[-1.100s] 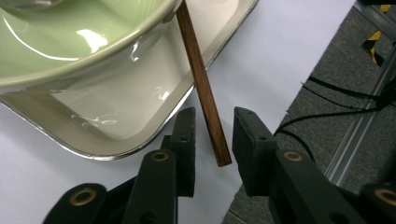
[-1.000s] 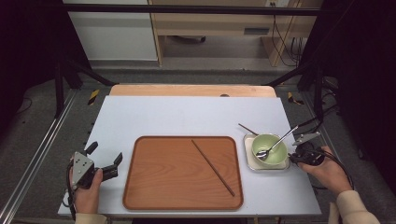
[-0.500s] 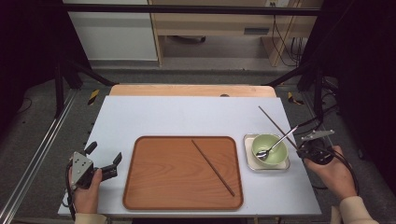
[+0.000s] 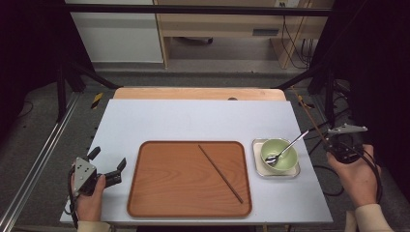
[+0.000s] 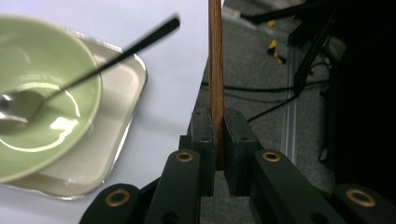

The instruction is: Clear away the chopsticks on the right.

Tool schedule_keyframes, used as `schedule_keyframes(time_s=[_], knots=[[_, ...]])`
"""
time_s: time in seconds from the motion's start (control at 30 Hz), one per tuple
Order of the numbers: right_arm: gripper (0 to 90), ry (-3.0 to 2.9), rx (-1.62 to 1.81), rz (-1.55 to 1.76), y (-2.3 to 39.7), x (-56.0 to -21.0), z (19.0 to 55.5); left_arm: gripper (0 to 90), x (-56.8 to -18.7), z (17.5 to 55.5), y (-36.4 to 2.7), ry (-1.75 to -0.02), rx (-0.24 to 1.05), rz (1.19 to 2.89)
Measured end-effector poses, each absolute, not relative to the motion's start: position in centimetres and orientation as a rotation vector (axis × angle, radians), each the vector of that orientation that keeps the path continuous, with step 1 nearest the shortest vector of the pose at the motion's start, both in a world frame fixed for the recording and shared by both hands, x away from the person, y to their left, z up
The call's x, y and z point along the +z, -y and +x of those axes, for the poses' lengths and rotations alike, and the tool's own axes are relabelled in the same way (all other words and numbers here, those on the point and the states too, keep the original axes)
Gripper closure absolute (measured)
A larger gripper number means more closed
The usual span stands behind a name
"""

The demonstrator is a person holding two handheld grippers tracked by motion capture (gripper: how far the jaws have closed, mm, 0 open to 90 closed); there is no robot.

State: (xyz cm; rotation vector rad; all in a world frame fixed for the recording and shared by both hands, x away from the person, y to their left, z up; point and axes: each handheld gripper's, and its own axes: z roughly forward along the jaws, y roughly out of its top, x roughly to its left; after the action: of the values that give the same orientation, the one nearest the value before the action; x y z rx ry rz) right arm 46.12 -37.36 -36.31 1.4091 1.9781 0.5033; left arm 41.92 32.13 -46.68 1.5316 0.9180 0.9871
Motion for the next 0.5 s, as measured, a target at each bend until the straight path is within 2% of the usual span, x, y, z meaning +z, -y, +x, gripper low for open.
schedule_keyframes(time_s=[0.27, 0.5], knots=[[84.3, -1.945, 0.682, 1.355, 34.3, -31.9, 44.7, 2.6, -46.7, 41.9, -32.1, -0.916, 0.988, 1.532], [84.3, -2.09, 0.789, 1.274, 28.5, -31.5, 43.5, 2.6, -46.7, 41.9, -32.1, -0.915, 0.987, 1.532]])
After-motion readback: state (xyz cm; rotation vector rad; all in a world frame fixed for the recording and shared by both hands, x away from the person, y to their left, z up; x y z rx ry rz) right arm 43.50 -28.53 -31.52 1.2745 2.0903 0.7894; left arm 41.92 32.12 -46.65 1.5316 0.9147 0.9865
